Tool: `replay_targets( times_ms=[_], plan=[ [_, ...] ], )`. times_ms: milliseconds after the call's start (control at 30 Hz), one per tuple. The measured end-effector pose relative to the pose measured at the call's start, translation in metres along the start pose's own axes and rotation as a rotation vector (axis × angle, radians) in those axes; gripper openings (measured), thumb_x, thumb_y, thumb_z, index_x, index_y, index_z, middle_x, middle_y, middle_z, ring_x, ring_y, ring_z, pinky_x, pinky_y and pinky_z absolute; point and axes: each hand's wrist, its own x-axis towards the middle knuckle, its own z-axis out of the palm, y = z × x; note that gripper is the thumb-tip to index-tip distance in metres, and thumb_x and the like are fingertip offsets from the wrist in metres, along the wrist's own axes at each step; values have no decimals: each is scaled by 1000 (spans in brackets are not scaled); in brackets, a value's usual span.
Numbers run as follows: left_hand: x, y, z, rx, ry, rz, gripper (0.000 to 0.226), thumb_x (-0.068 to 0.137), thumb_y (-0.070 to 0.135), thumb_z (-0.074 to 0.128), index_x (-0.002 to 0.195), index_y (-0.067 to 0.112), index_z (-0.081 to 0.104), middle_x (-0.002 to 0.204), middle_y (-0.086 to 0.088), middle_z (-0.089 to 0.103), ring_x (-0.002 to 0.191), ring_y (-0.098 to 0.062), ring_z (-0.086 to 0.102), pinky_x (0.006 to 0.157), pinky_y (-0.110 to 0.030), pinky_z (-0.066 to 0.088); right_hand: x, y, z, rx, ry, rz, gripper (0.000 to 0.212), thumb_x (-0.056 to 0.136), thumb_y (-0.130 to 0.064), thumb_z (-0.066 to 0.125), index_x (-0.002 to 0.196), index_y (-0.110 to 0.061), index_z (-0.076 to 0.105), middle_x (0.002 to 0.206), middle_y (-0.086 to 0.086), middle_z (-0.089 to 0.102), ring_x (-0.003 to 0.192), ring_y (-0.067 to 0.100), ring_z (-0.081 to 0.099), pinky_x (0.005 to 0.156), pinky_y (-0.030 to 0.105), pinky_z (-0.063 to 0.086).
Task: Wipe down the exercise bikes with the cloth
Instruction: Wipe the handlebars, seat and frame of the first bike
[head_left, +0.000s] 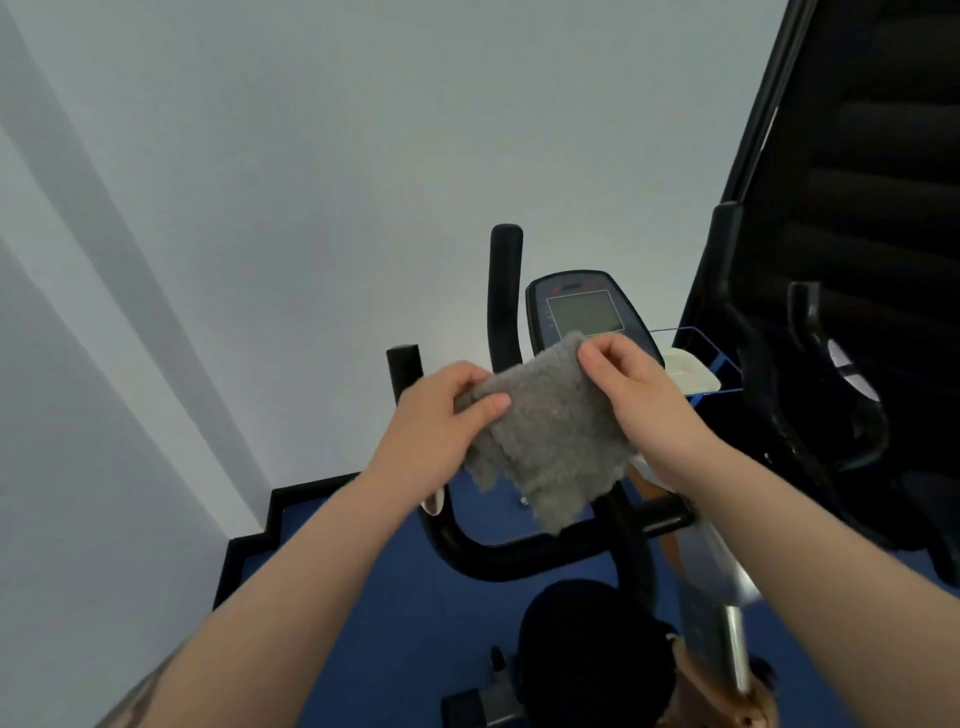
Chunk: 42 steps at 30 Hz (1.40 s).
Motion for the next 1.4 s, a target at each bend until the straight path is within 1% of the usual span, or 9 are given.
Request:
replay_targets(
  times_ms=[133,333,533,700,833,1000,1167,1300,1400],
  plan=[
    [39,4,1,170,102,-28,14,92,28,65,105,26,62,96,7,66,92,-14,61,79,-32,49,50,-11,24,-48,174,-33,22,100,-40,48,100,-22,61,92,-11,61,87,3,57,70,21,41],
    [41,-11,0,486,189,303,21,91,12,63,111,17,65,112,1,62,106,-19,54,86,-29,41,41,7,59,-445,303,-3,41,98,-46,46,129,-19,50,132,6,49,125,26,42,102,37,33],
    [59,-25,-17,451,248,375,26,90,-2,54,103,14,70,106,1,67,99,-23,60,92,-28,35,39,-9,90,-661,101,165,65,94,-65,36,126,-9,38,119,13,60,106,35,60,80,39,44],
    [56,-43,-12,495,305,440,30,82,-9,56,93,14,71,92,2,69,82,-23,60,74,-31,36,34,-5,88,-1115,73,-15,48,103,-43,23,140,-14,33,114,7,53,86,28,59,53,32,28],
    [54,-51,-9,377,379,485,36,76,-16,52,84,14,70,88,3,67,84,-18,52,71,-34,39,18,1,81,-1300,35,-55,61,93,-35,-1,140,-14,32,118,7,55,89,28,62,47,30,18],
    [58,-54,-7,284,392,522,31,78,-8,48,79,14,71,88,3,68,86,-19,51,70,-38,42,48,-9,98,-1217,57,67,41,104,-27,33,142,-16,24,118,12,46,94,34,59,59,37,38],
    [58,-56,-5,266,408,524,34,77,-12,50,78,16,70,89,6,69,87,-16,50,72,-36,41,20,1,85,-1100,74,52,46,103,-31,35,146,-20,22,124,12,38,96,29,58,58,35,32],
    [61,-59,-5,265,413,546,33,80,-9,48,79,15,70,90,5,69,87,-17,50,71,-36,40,44,-16,83,-722,78,291,65,95,-67,26,118,-10,46,105,10,59,100,31,59,73,37,38],
    [60,-59,-5,272,411,546,33,79,-11,49,79,14,70,89,5,69,86,-17,49,70,-37,41,62,-22,98,-723,176,296,70,89,-74,35,110,-8,48,102,9,61,98,29,58,73,36,39]
  ],
)
